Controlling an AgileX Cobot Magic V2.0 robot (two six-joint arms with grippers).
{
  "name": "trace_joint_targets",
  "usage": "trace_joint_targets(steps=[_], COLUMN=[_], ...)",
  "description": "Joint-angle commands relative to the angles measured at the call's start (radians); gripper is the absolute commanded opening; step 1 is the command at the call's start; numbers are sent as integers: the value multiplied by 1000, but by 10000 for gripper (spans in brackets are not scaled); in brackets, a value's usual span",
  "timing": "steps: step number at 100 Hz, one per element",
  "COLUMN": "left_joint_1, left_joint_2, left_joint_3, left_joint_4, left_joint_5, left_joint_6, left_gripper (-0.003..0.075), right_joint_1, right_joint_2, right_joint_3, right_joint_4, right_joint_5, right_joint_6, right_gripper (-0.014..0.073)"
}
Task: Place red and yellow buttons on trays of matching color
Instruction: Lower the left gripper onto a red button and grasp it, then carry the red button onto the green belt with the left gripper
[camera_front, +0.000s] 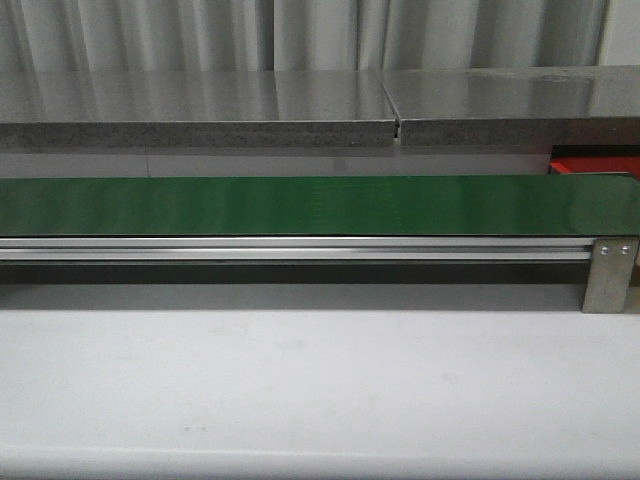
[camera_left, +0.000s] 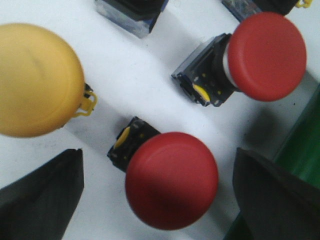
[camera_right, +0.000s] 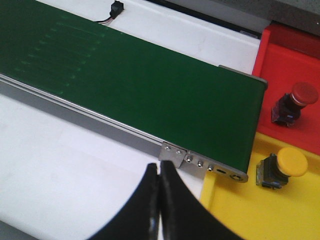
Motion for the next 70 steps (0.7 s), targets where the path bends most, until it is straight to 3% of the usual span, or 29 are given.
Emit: trace_joint_targets(steps=[1, 18, 56, 70], left_joint_1=[-6, -6, -6, -6], left_joint_2=[-53, -53, -83, -150], left_joint_3=[-30, -30, -30, -30], left_joint_4=[-31, -31, -31, -23], left_joint_5=[-39, -40, 21, 76], left_joint_6=[-12, -12, -8, 6], left_gripper=[594, 481, 8, -20], right_joint_1=[-1, -1, -1, -1], right_joint_2=[-10, -10, -10, -10], right_joint_3=[-23, -23, -23, -23], right_joint_4=[20, 20, 20, 20], right_joint_5=[-67, -67, -67, -67], right_joint_6=[-6, -6, -6, -6], right_gripper=[-118, -118, -118, -118])
